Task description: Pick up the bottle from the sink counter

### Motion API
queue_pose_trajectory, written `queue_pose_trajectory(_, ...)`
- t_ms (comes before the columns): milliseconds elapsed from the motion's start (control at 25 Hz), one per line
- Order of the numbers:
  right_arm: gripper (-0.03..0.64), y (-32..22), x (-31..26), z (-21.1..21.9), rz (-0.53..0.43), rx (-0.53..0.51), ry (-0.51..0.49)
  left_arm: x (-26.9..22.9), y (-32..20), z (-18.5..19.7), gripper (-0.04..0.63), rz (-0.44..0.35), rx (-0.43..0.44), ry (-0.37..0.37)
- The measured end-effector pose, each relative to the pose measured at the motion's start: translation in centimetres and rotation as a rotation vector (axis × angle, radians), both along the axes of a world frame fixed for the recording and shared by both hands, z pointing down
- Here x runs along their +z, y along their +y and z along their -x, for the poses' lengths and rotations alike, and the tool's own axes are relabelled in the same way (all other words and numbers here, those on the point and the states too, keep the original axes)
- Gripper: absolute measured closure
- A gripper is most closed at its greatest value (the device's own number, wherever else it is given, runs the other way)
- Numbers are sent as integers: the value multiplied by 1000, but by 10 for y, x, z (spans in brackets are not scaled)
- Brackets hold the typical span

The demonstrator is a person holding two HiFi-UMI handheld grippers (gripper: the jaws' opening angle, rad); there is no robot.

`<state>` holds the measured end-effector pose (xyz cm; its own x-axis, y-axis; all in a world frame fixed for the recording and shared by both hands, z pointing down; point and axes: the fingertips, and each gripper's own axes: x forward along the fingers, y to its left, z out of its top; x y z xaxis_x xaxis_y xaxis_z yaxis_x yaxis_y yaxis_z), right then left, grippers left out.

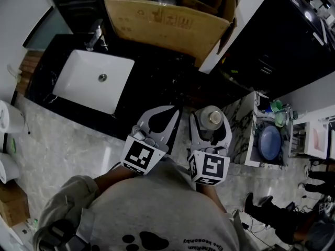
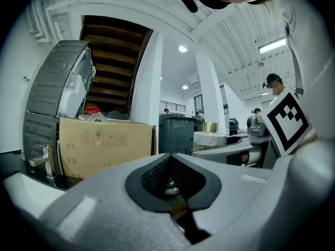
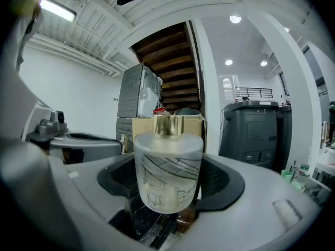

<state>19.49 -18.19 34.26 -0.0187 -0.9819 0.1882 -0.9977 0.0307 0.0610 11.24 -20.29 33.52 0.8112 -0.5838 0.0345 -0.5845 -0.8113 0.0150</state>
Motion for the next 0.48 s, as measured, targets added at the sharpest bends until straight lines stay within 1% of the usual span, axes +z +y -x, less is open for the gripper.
queue_pose_trajectory(120,287,-2,1,2,2,-12,6,0,-1,0,592,9,-9,17)
queue_pose_trajectory(280,287,-5,0,3,-8,-25,14,-1,-3,1,593,4,-11,0)
queue_pose_trajectory(360,286,-7,0,3,-16,-28,14,0,-5,1,594,2,-16,6)
queue_pose_trajectory(480,287,-7,7,4,11,-37,3,1,-7,-1,594,0,-20,13)
